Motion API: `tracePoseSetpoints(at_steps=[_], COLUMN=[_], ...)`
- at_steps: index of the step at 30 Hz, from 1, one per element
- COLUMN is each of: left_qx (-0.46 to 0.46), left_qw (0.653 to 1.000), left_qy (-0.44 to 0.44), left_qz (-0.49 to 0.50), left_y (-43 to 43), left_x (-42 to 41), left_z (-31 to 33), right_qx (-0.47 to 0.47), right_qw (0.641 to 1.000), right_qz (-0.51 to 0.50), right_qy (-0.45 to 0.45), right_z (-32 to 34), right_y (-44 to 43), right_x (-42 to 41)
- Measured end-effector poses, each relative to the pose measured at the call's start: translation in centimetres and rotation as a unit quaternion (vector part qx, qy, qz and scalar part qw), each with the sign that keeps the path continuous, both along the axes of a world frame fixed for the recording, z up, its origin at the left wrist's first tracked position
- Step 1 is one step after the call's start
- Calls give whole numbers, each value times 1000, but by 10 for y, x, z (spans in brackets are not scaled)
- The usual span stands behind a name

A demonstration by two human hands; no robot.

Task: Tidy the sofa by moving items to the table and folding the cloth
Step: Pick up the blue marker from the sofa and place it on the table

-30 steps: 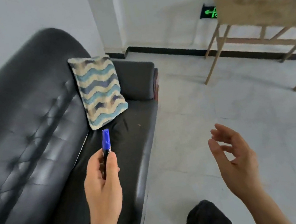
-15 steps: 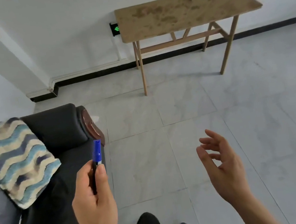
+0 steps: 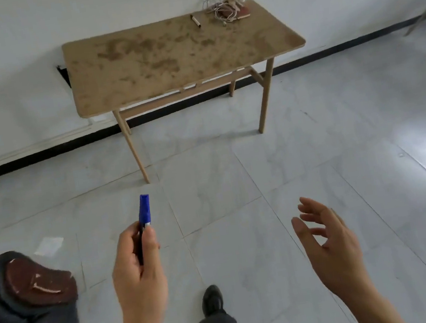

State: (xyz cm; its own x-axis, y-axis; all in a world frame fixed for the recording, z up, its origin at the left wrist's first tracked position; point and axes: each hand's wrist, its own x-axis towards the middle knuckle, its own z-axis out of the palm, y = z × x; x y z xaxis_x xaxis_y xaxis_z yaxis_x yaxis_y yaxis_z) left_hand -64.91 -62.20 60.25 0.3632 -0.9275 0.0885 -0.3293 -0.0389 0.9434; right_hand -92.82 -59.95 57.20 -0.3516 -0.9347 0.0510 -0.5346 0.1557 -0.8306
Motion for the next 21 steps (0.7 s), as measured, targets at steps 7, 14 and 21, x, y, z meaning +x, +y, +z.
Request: tracePoseSetpoints(at_steps=[7,14,21], left_qx=[-42,-15,-33], left_qw=[992,988,996], left_qy=[-21,-65,-63], left_qz=[-121,-140,-55], left_y=[-204,-381,-524], left_x=[-108,-220,-264], left_z=[20,-1,39], right_qx=[-53,-24,-41], right_qw=[989,991,999], right_qz=[-132,-121,18], right_qy=[-30,-47,-15], right_z=[1,-42,5], right_y=[-137,-331,-547], right_x=[-93,-191,-242])
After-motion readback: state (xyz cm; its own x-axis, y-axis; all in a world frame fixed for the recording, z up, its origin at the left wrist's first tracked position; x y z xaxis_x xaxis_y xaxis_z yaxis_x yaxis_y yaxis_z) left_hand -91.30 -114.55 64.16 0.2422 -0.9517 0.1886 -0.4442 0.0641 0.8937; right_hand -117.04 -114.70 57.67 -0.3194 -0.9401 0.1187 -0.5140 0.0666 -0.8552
